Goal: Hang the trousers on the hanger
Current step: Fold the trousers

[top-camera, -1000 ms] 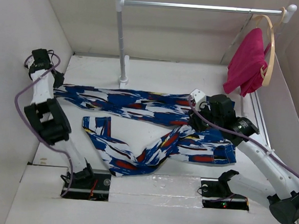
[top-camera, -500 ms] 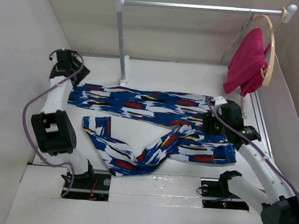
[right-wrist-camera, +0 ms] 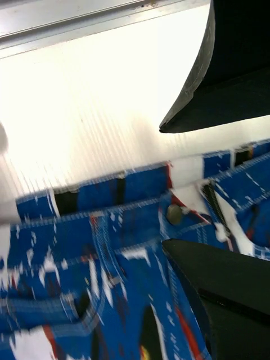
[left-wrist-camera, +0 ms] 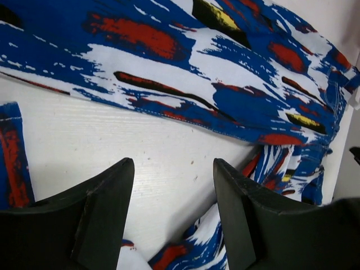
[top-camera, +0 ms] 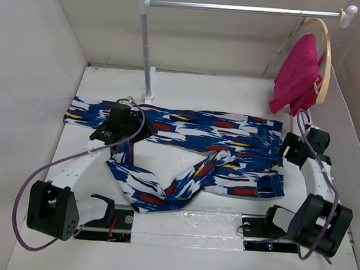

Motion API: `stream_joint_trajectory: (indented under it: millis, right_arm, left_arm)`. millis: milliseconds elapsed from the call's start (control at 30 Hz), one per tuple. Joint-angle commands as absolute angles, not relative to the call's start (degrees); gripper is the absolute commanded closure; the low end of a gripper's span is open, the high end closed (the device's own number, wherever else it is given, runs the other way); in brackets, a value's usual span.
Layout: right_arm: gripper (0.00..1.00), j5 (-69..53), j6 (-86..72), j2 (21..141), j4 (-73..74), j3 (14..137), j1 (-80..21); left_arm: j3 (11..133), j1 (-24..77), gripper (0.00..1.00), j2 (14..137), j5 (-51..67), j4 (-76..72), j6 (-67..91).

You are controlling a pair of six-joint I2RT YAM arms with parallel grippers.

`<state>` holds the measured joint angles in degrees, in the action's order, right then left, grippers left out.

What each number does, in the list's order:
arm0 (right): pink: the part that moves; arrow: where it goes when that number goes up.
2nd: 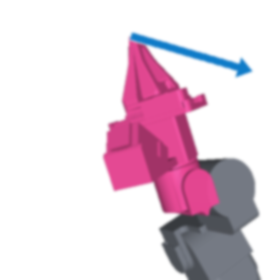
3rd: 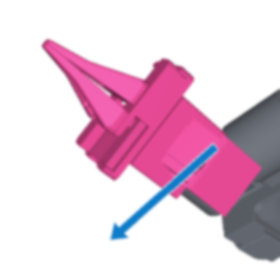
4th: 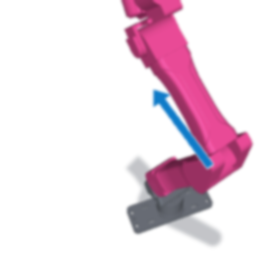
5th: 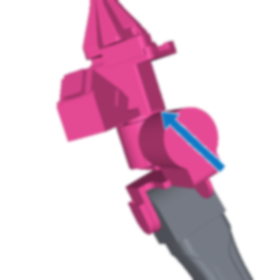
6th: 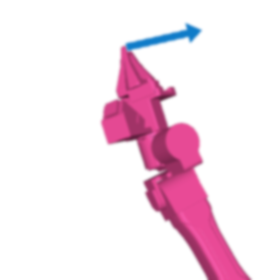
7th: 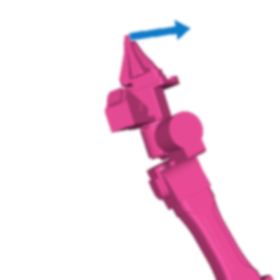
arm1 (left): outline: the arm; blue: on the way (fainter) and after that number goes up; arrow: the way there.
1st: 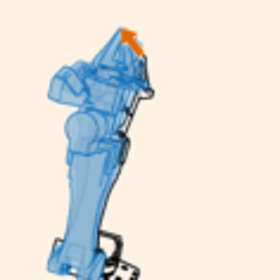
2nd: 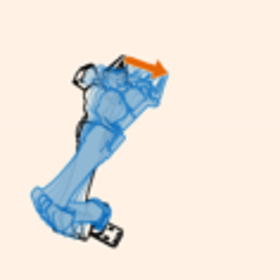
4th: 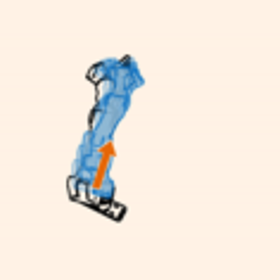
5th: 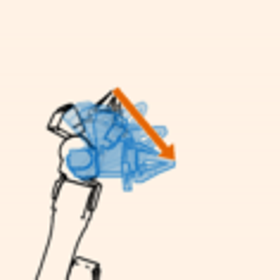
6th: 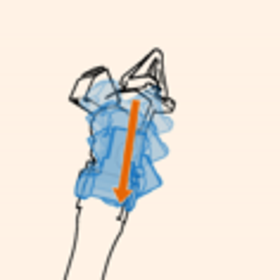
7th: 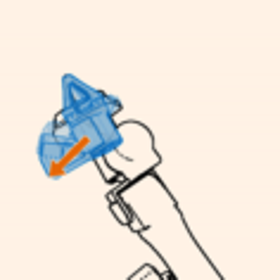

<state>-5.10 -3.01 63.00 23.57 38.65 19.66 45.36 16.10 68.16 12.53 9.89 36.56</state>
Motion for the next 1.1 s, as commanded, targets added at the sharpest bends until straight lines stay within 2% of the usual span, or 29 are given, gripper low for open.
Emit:
stream_joint_trajectory:
  millis: [0,33,100,267,367,400,533,600,800,900,933,1000,1033,1067]
  right_arm:
    - [0.19,-10.3,-0.8,70.1,15.1,41.1,22.3]
    - [0.19,-14.5,1.8,75.1,15.4,43.3,23.1]
    - [0.19,-15.4,2.0,79.0,15.5,44.7,23.1]
    - [0.20,-19.8,0.1,82.5,11.9,43.2,23.1]
    - [0.30,-22.4,-1.8,84.3,9.8,41.8,23.7]
    - [0.35,-22.7,-2.3,84.3,9.0,41.4,23.7]
    - [0.93,-24.1,-3.6,82.1,5.2,39.1,25.0]
    - [1.00,-22.9,-3.8,77.3,4.8,38.4,25.5]
    - [1.00,-14.5,-0.7,70.6,15.9,46.6,28.1]
    - [1.00,-9.5,1.6,68.9,19.5,49.7,30.1]
    - [0.92,-8.0,1.6,69.1,19.6,50.4,30.7]
    - [0.59,-7.4,2.9,71.7,21.4,51.9,30.7]
    - [0.38,-7.7,3.2,72.9,24.8,53.7,30.2]
    - [0.36,-8.7,4.4,74.0,25.5,54.0,29.4]
  left_arm:
    - [43.9,15.9,0.46,62.4,14.5,9.7,33.8]
    - [43.7,15.9,0.46,60.9,14.1,11.1,32.0]
    - [43.9,15.9,0.46,59.9,12.3,12.0,31.5]
    - [46.6,15.9,0.46,57.7,7.6,16.3,27.9]
    - [48.3,15.9,0.46,57.7,4.8,17.1,26.9]
    - [48.9,15.9,0.46,57.9,4.5,17.4,26.8]
    - [50.4,15.9,0.46,57.8,4.2,18.4,26.9]
    - [50.5,15.9,0.46,58.1,4.2,18.3,26.9]
    - [49.7,15.9,0.45,59.2,3.0,19.2,27.1]
    - [50.4,15.9,0.45,60.0,-2.0,22.1,27.4]
    - [50.4,15.3,0.44,60.2,-3.1,23.3,27.9]
    - [49.7,15.3,0.44,60.5,-6.1,24.1,28.9]
    - [49.5,14.8,0.44,60.7,-6.2,25.4,29.3]
    - [49.0,13.7,0.45,61.4,-6.2,25.9,29.7]
